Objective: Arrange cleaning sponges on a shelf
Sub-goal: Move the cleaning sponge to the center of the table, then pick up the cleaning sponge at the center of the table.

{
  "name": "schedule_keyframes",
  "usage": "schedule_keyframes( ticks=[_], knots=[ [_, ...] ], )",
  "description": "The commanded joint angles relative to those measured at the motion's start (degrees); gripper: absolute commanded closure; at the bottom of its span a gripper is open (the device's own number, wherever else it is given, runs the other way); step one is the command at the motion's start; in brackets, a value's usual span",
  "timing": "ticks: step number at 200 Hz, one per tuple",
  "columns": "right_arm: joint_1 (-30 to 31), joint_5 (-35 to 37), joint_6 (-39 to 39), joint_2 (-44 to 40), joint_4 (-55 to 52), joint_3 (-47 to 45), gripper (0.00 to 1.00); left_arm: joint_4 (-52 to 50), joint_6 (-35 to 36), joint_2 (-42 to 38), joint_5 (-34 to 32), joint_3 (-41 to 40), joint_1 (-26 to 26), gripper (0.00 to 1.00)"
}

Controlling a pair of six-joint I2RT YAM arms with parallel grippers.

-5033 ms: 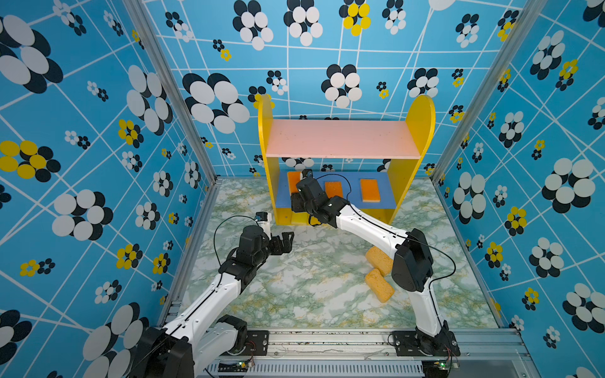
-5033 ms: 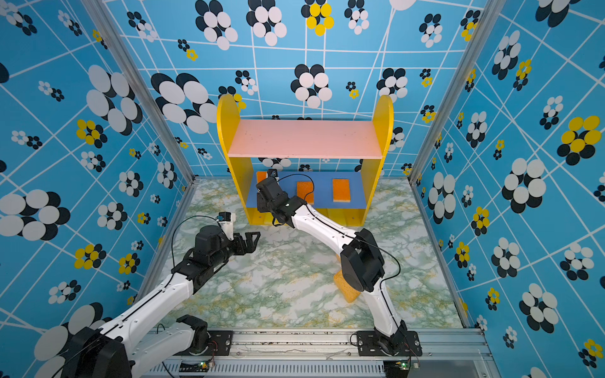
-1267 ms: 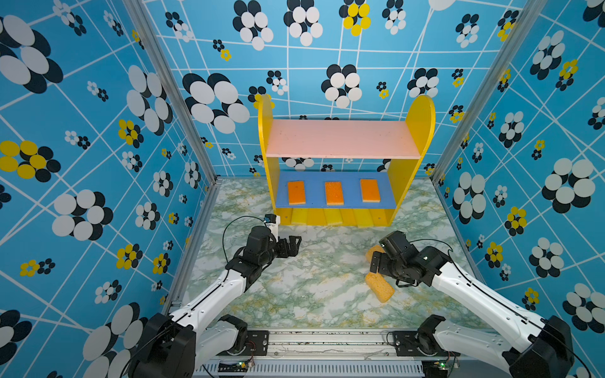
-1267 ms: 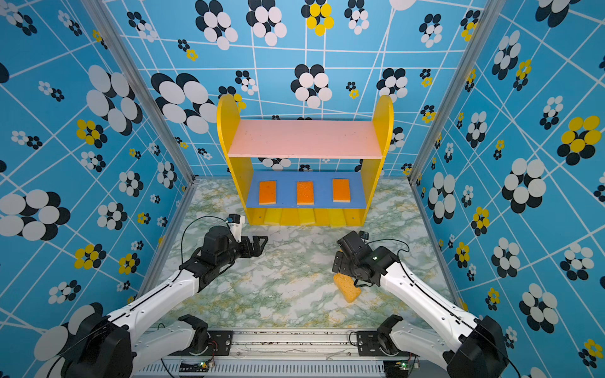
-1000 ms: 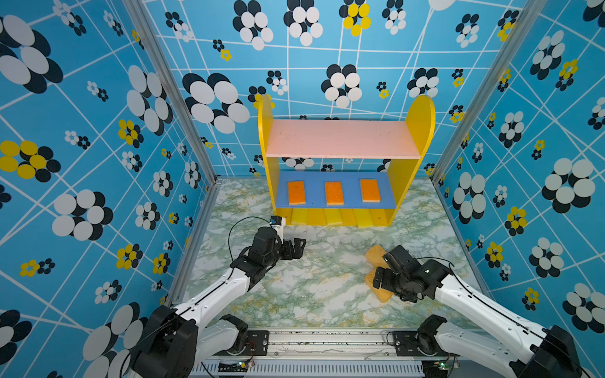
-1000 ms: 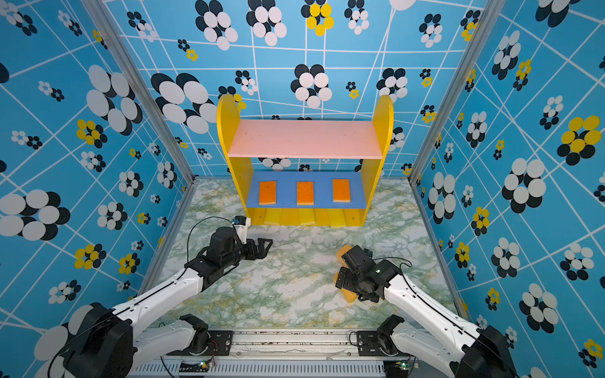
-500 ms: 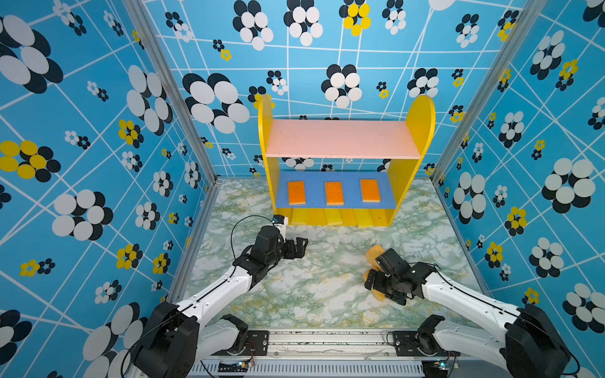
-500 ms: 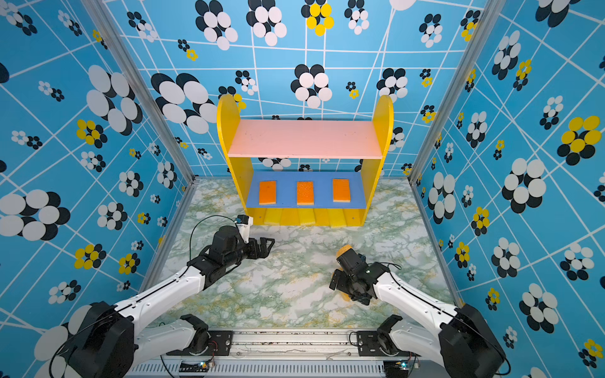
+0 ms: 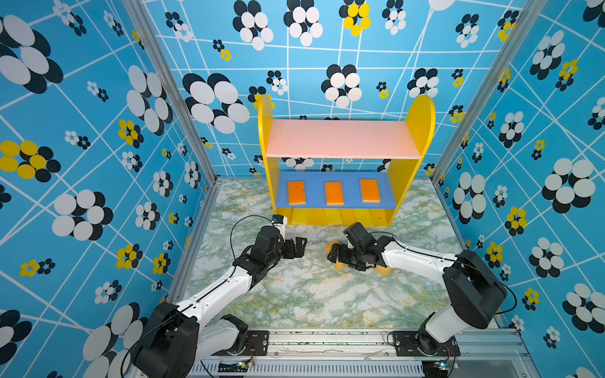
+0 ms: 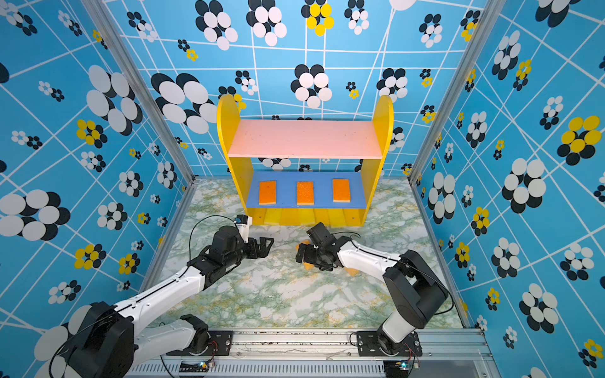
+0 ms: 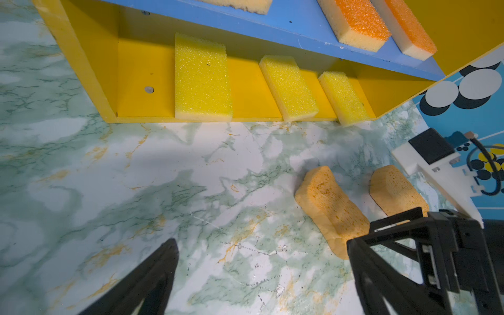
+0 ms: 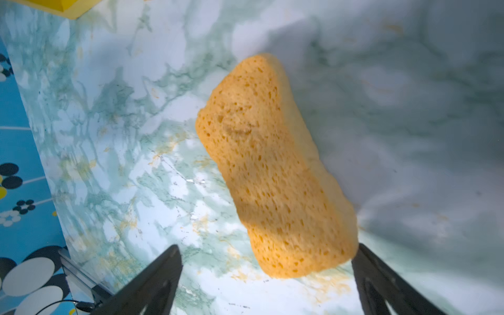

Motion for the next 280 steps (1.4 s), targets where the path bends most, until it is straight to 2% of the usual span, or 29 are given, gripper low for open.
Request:
schedule_keyframes(
  ticks=[1,45,76,105,162,211,280],
  knots=[
    [0.8,1.7,-8.3,1.4,-5.0,5.1,0.01,-1.2,1.2,-1.5,-1.2,0.4,-0.1,0.01],
    [0.7,9.6,-21.0,0.0,-14.5,9.7,0.01,-3.0,1.8,-3.9,-2.0,-0.7,1.1,0.01],
    [0.8,10.4,-29.4,1.5,-16.7,11.1,0.01,-3.1,1.4,-4.5,-1.7,-1.1,2.0,0.01],
    [0.7,9.7,-33.9,2.5,-15.4,11.1,0.01,-3.1,1.2,-4.3,-1.1,-0.7,2.1,0.01],
    [1.3,8.0,-36.5,5.6,-11.3,10.7,0.01,-2.9,1.2,-3.1,-0.5,0.4,2.1,0.01],
    [2.8,8.5,-35.0,7.1,-4.7,8.5,0.01,-2.4,1.1,-3.2,-0.4,-0.3,2.4,0.01],
    [3.7,9.9,-33.0,8.2,-1.9,6.1,0.01,-1.6,1.1,-3.1,-0.3,-0.7,2.8,0.01]
  ],
)
